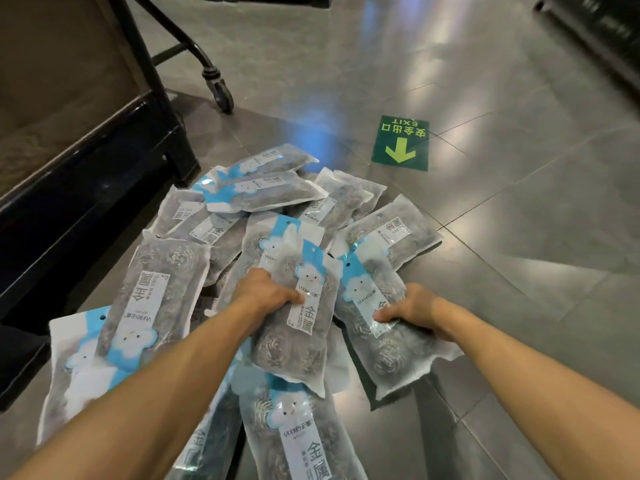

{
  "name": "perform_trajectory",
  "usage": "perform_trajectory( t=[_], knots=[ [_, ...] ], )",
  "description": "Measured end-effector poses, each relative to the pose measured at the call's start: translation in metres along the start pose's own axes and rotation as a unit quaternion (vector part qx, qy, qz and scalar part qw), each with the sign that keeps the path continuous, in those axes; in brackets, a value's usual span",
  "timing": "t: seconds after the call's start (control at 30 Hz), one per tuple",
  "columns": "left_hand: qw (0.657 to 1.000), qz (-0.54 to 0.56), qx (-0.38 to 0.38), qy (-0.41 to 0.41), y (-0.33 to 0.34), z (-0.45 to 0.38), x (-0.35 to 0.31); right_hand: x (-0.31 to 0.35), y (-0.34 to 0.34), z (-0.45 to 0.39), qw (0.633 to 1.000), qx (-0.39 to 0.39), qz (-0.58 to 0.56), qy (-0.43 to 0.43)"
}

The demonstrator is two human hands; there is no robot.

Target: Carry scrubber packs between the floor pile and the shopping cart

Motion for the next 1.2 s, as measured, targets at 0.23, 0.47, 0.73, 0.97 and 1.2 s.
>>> perform_trajectory(
  t=[0.23, 0.47, 0.73, 0.97, 1.2],
  knots=[
    [0.992, 0.101, 0.029, 0.073, 0.002, 0.018, -0.03, 0.022, -0.034, 0.036, 0.978, -0.083, -0.175, -0.08],
    [0.954, 0.276, 0.038, 0.114, -0.031, 0.04, -0.067, 0.061, -0.068, 0.056, 0.913, -0.161, -0.339, -0.159],
    [0.943, 0.264, 0.063, 0.194, -0.076, 0.078, -0.105, 0.134, -0.09, 0.099, 0.908, -0.128, -0.328, -0.226],
    [0.942, 0.24, 0.009, 0.235, -0.167, 0.174, -0.176, 0.212, -0.134, 0.197, 0.892, -0.144, -0.349, -0.251],
    [0.938, 0.26, -0.002, 0.231, -0.295, 0.344, -0.297, 0.353, -0.25, 0.373, 0.894, -0.179, -0.343, -0.226]
  ],
)
Point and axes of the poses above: each hand's wrist, its own z-axis away from the middle knuckle, its own y-axis out of the palm, x = y × z, the point moved 6 cm from there along -z, towards the middle knuckle, and after that the axes turned 6 degrees about -y, right-handed, at the moved point
